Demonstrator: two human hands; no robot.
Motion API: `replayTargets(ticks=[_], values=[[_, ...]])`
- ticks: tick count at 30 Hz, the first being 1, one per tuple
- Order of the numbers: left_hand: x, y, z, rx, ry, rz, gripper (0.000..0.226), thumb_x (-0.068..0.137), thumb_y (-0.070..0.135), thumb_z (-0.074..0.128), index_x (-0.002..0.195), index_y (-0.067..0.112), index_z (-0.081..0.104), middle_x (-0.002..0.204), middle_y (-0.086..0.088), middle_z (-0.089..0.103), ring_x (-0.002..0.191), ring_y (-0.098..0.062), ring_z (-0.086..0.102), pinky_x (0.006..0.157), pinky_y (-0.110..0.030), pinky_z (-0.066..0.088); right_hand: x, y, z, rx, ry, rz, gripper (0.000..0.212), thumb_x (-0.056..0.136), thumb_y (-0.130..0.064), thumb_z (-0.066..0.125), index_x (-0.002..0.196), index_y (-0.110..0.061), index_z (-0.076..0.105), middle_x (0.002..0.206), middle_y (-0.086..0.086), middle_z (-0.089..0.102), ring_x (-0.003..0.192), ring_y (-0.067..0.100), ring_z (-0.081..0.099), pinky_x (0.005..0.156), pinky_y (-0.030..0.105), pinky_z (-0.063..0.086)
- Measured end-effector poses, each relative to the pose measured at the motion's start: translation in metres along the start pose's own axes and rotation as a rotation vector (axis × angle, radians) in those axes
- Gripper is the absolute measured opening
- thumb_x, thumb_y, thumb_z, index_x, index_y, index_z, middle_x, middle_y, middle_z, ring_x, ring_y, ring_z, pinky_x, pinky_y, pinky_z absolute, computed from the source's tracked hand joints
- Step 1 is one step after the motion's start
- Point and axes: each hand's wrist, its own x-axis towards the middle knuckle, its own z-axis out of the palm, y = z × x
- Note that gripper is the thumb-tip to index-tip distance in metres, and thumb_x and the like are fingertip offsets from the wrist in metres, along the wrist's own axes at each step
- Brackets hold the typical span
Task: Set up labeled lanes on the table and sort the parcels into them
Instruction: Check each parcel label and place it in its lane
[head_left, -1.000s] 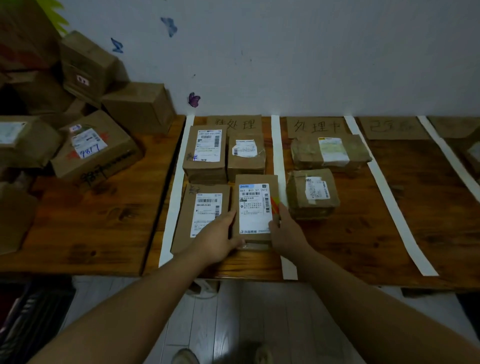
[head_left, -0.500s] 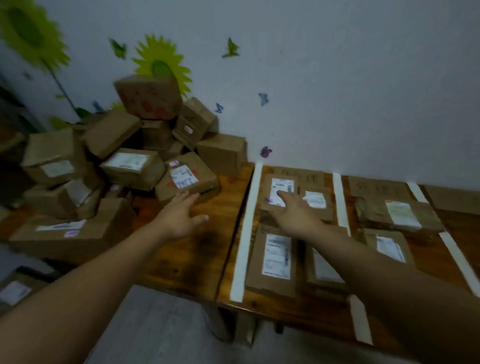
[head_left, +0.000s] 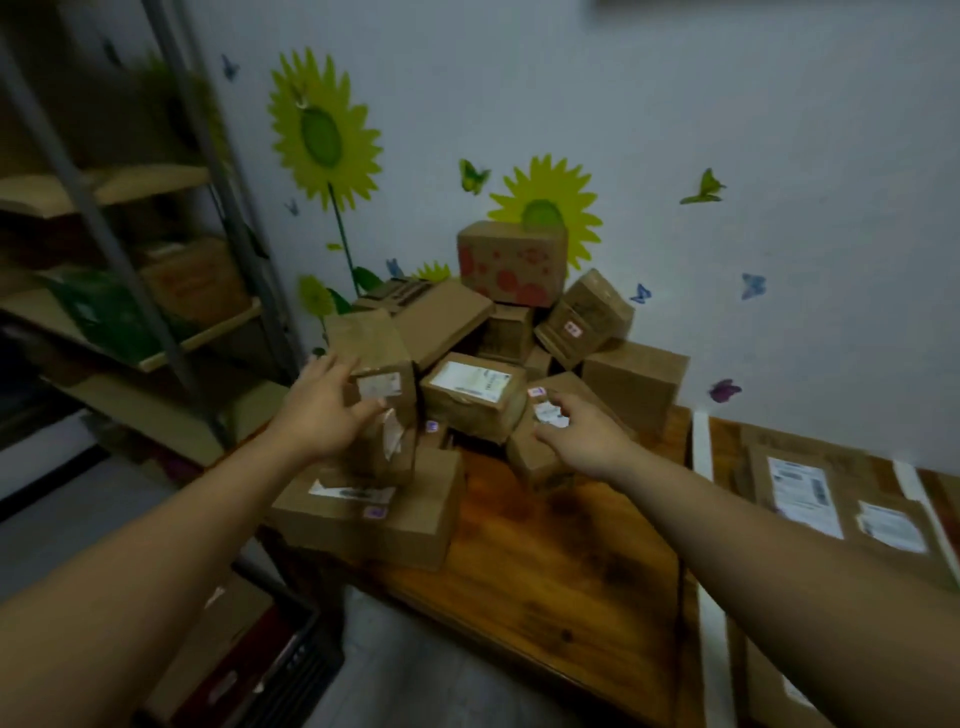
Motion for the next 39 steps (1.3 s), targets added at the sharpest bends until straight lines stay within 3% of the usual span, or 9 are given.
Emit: replayTargets(ticks=[7, 11, 15, 19, 25, 29, 33, 36, 39], values=[[0.072, -0.039, 0.000, -0.426, -0.008, -0.341, 0.071, 0.093, 0.041, 0.053, 0.150, 0.014, 0.020, 0.153, -0.012, 0.029, 0.137, -0.032, 0.033, 0.108, -0.042, 0.032, 0.084, -0.068, 0.051, 0.035, -0.116, -0.032, 0.062, 0.094, -0.049, 0.048, 0.147, -0.021, 0.032, 0.150, 0.007, 0.037, 0.132, 0.027, 0.040, 0.105, 0.034, 0.036], [0.111, -0.048, 0.012, -0.601, -0.023, -0.497, 0.070, 0.093, 0.047, 0.050, 0.150, 0.016, 0.022, 0.151, -0.011, 0.032, 0.133, -0.032, 0.038, 0.105, -0.042, 0.035, 0.135, -0.105, 0.078, 0.140, -0.209, -0.089, 0.042, 0.098, -0.041, 0.045, 0.133, -0.018, 0.049, 0.121, 0.006, 0.062, 0.096, 0.017, 0.059, 0.084, 0.033, 0.049], [0.135, -0.062, 0.018, -0.610, -0.170, -0.563, 0.064, 0.089, 0.056, 0.049, 0.140, 0.018, 0.040, 0.137, -0.010, 0.049, 0.121, -0.031, 0.049, 0.100, -0.043, 0.041, 0.173, -0.126, 0.109, 0.188, -0.247, -0.021, 0.057, 0.097, -0.049, 0.039, 0.142, -0.012, 0.040, 0.138, 0.009, 0.050, 0.122, 0.028, 0.050, 0.102, 0.038, 0.041], [0.142, -0.066, 0.025, -0.612, -0.213, -0.445, 0.054, 0.090, 0.036, 0.059, 0.137, 0.016, 0.043, 0.131, -0.008, 0.055, 0.115, -0.025, 0.055, 0.096, -0.037, 0.045, 0.183, -0.134, 0.122, 0.237, -0.198, 0.033, 0.052, 0.096, -0.041, 0.047, 0.140, -0.013, 0.040, 0.134, 0.007, 0.053, 0.118, 0.027, 0.052, 0.095, 0.032, 0.042], [0.143, -0.039, 0.005, -0.729, -0.107, 0.017, 0.088, 0.077, 0.006, 0.072, 0.146, 0.025, 0.022, 0.132, 0.006, 0.046, 0.120, -0.015, 0.048, 0.090, -0.028, 0.045, 0.150, -0.133, 0.089, 0.503, 0.162, -0.091, 0.066, 0.077, -0.013, 0.075, 0.130, -0.029, 0.038, 0.100, -0.018, 0.055, 0.100, 0.009, 0.059, 0.088, 0.029, 0.050], [0.127, -0.011, 0.010, -0.764, -0.194, 0.208, 0.077, 0.082, 0.027, 0.070, 0.146, 0.030, 0.028, 0.139, 0.001, 0.043, 0.119, -0.018, 0.052, 0.100, -0.040, 0.046, 0.095, -0.115, 0.069, 0.538, 0.366, -0.053, 0.069, 0.077, -0.007, 0.073, 0.135, -0.027, 0.040, 0.113, -0.006, 0.060, 0.093, 0.004, 0.060, 0.084, 0.029, 0.053], [0.087, 0.020, 0.026, -0.802, -0.333, 0.299, 0.051, 0.092, 0.032, 0.056, 0.139, 0.017, 0.043, 0.125, -0.001, 0.056, 0.092, -0.006, 0.060, 0.080, -0.018, 0.049, 0.030, -0.090, 0.054, 0.403, 0.553, 0.079, 0.062, 0.080, -0.031, 0.073, 0.132, -0.028, 0.039, 0.103, -0.013, 0.057, 0.093, 0.006, 0.059, 0.088, 0.030, 0.051], [0.060, 0.042, 0.032, -0.803, -0.466, 0.356, 0.048, 0.091, 0.019, 0.060, 0.136, 0.020, 0.043, 0.096, 0.006, 0.064, 0.078, -0.003, 0.059, 0.064, -0.016, 0.045, -0.018, -0.076, 0.041, 0.460, 0.610, 0.134, 0.050, 0.089, -0.045, 0.059, 0.133, -0.032, 0.040, 0.114, -0.009, 0.058, 0.110, 0.013, 0.057, 0.095, 0.036, 0.048], [0.039, 0.060, 0.034, -0.925, -0.747, 0.256, 0.040, 0.091, 0.031, 0.058, 0.128, 0.026, 0.044, 0.117, -0.004, 0.061, 0.093, -0.014, 0.060, 0.082, -0.035, 0.053, -0.059, -0.072, 0.019, 0.758, 0.635, 0.205, 0.042, 0.100, -0.051, 0.027, 0.111, -0.023, 0.056, 0.105, -0.003, 0.062, 0.107, 0.019, 0.058, 0.090, 0.039, 0.049]])
